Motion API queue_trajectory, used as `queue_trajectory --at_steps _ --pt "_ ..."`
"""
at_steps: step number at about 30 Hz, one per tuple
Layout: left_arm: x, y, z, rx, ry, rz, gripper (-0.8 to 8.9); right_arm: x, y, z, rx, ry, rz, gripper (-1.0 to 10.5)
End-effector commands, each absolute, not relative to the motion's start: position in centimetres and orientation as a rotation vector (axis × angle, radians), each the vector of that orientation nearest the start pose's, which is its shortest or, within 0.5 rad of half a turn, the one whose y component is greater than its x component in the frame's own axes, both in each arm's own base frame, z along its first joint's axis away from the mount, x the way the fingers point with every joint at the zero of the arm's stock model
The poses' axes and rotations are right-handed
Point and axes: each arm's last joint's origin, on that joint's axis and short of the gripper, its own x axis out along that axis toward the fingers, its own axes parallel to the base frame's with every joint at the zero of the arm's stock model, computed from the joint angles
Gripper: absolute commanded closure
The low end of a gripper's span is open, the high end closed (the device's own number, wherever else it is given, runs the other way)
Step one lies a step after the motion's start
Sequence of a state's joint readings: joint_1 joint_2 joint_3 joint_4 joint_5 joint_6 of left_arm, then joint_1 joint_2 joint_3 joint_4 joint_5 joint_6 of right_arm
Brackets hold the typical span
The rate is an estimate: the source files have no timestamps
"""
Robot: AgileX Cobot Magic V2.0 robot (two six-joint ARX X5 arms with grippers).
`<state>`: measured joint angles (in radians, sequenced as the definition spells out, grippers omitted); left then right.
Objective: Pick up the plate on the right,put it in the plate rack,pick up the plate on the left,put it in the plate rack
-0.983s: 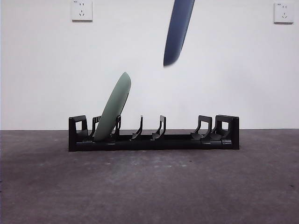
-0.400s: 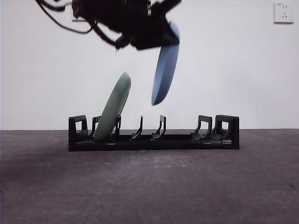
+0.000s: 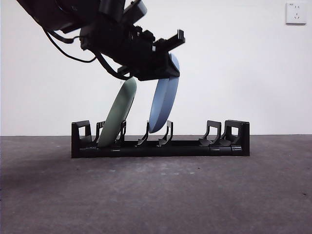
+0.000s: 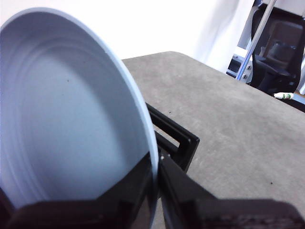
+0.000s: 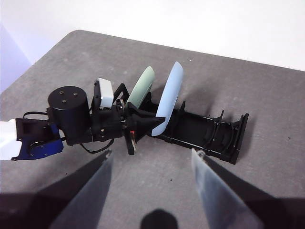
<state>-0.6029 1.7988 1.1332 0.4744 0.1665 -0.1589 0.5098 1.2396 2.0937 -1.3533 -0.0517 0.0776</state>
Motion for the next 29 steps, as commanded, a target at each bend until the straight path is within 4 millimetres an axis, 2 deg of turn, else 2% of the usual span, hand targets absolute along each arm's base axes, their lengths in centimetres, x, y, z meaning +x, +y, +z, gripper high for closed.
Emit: queue_trajectory --at_steps 1,8,19,23,29 --pt "33.4 -23.5 23.3 -0.105 0.25 -0.745 8.22 12.0 6.9 52.7 -0.068 0.542 0.534 6.6" --pt "33.8 -23.7 21.8 -0.091 0.287 -0.734 8.22 12.3 7.1 52.6 -0.077 0.55 0.54 6.6" --pt "33.8 -23.6 21.0 -0.018 0.325 -0.713 8.09 12.5 7.2 52.5 -0.073 0.557 0.56 6.6" --pt "33.8 -23.7 21.1 -0.019 0.324 -0.715 7.15 12.5 7.3 52.4 -0.074 0.563 0.56 6.6" --pt "33.5 -24.1 21.1 -0.025 0.328 -0.739 6.82 12.5 7.3 52.4 -0.074 0.563 0.56 6.6"
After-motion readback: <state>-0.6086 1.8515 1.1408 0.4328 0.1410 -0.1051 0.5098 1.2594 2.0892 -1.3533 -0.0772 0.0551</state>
